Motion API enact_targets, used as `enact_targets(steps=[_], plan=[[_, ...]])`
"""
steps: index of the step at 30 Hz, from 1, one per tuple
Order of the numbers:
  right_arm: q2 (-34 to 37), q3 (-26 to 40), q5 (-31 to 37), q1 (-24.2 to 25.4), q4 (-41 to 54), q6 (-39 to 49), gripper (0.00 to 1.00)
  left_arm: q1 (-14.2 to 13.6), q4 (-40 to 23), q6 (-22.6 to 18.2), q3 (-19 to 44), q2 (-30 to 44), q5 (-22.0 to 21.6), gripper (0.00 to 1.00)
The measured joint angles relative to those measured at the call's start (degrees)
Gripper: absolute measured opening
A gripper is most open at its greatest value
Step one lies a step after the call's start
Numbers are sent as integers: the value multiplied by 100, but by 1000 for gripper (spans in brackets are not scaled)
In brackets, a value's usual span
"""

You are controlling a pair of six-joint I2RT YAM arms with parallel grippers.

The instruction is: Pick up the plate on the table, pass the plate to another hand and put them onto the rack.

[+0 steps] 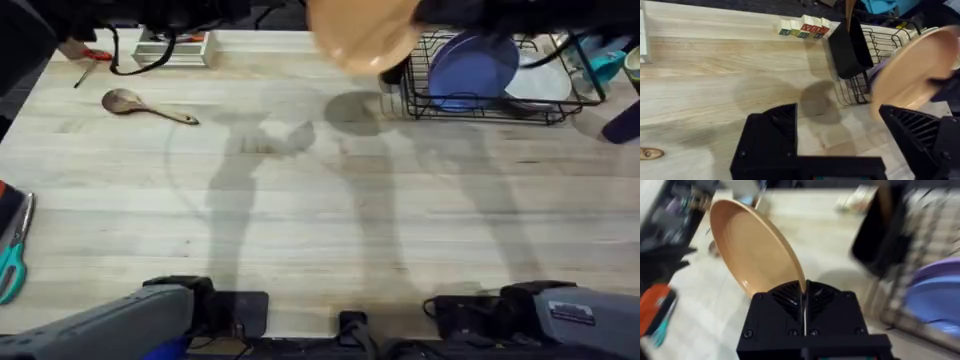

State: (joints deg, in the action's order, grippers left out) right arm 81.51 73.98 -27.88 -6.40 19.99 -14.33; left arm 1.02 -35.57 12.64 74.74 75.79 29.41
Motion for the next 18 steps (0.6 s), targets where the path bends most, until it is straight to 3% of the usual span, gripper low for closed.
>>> enact_targets(steps=[7,18], plan=[[-605,190,19,973,74,831,29,140,51,0,0,0,0,995],[-1122,194,21,1935,363,2786,29,214,157,0,0,0,0,995]])
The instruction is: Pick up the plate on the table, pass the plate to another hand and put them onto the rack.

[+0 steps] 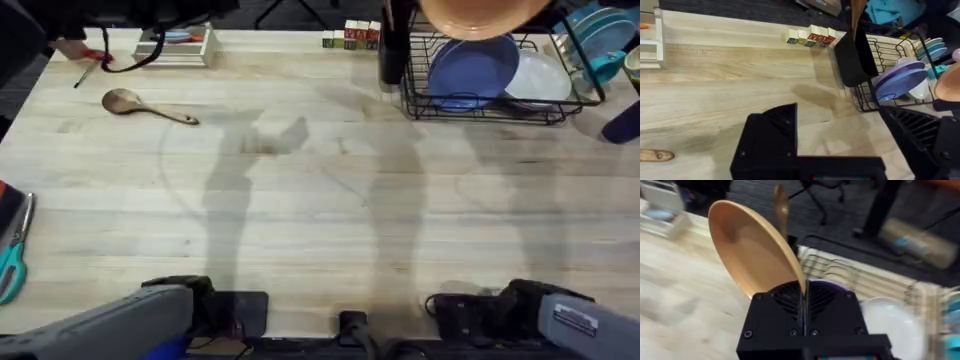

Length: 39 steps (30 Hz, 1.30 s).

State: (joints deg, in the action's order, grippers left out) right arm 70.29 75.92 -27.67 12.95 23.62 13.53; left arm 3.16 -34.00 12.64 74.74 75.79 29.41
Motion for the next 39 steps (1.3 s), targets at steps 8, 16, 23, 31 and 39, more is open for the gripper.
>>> enact_targets(steps=[8,16,23,31,39], plan=[[-70,0,3,477,-1,1611,29,0,21,0,0,0,0,993],[-71,0,6,610,-273,2169,28,0,39,0,0,0,0,993],[-62,4,5,610,-518,2237,28,0,39,0,0,0,0,995],[525,613,363,608,-652,2255,28,0,42,0,0,0,-9,995],[1185,1094,499,601,-1719,2335,28,0,42,0,0,0,-58,994]])
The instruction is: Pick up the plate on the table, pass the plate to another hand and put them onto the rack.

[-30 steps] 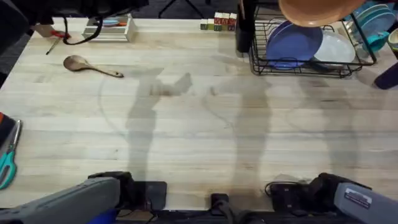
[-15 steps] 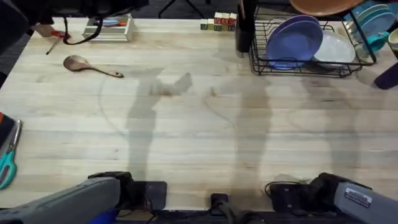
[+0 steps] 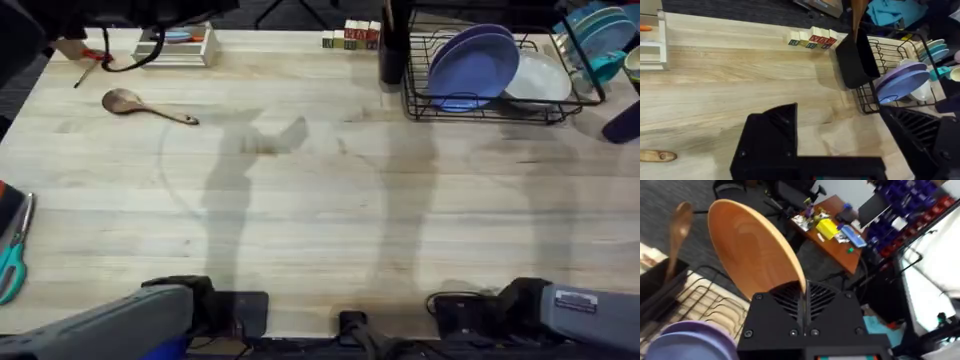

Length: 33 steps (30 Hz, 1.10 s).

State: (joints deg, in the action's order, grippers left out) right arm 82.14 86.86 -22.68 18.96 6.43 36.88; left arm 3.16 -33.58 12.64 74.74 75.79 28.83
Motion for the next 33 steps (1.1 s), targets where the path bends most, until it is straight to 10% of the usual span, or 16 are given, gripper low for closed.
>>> enact_targets(steps=[26,33], plan=[[1276,72,253,-312,-236,1449,28,0,0,0,0,0,-123,994],[1688,1116,592,-578,461,1437,28,0,0,0,0,0,-145,995]])
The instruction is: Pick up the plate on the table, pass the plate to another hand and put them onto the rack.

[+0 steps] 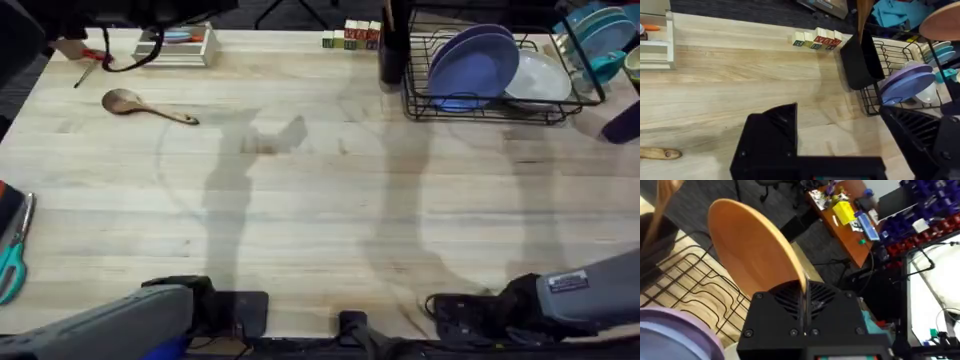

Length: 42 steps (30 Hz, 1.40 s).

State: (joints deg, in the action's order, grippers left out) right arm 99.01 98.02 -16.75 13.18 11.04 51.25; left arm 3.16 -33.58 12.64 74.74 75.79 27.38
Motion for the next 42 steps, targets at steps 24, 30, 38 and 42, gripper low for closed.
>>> enact_targets(steps=[24,30,38,42], plan=[[1480,898,-2,-73,468,1108,27,0,0,0,0,0,-192,995],[1722,898,0,-75,595,1450,26,0,0,0,0,0,-192,995],[1788,901,-1,-75,1052,2100,26,0,0,0,0,0,-216,995],[1928,909,-2,-75,1046,2248,26,0,0,0,0,0,-233,995]])
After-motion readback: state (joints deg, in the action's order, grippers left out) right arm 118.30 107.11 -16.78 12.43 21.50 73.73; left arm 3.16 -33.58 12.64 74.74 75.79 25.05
